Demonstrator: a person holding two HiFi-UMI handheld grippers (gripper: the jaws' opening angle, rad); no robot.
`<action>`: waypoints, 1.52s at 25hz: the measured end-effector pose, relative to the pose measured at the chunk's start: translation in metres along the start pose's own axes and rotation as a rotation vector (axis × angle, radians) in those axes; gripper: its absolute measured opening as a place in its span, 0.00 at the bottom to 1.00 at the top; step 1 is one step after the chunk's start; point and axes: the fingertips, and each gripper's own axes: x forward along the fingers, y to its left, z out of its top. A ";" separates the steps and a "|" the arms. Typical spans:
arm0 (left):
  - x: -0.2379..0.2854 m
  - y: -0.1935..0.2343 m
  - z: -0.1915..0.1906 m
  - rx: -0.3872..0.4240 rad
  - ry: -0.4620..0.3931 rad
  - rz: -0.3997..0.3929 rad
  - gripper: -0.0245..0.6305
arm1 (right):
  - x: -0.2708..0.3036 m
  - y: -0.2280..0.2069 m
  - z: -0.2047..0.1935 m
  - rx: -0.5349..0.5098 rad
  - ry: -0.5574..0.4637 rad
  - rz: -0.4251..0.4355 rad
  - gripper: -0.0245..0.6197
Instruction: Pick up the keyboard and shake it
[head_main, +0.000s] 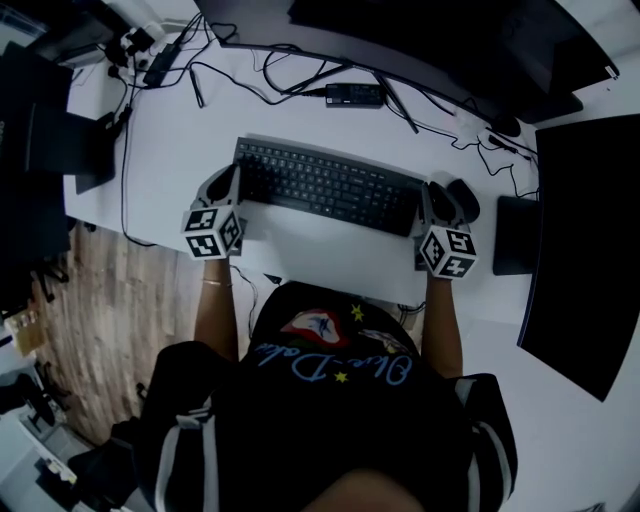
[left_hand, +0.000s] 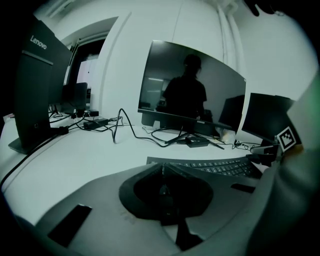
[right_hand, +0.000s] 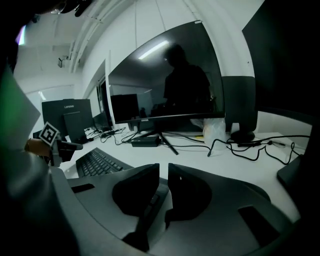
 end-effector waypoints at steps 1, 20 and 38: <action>-0.001 -0.004 0.003 0.004 -0.010 -0.005 0.06 | -0.004 0.000 0.004 0.003 -0.017 -0.001 0.10; -0.047 -0.094 0.074 0.134 -0.230 -0.139 0.05 | -0.053 0.056 0.094 -0.046 -0.274 0.172 0.04; -0.068 -0.125 0.084 0.169 -0.267 -0.164 0.05 | -0.067 0.099 0.113 -0.102 -0.328 0.301 0.04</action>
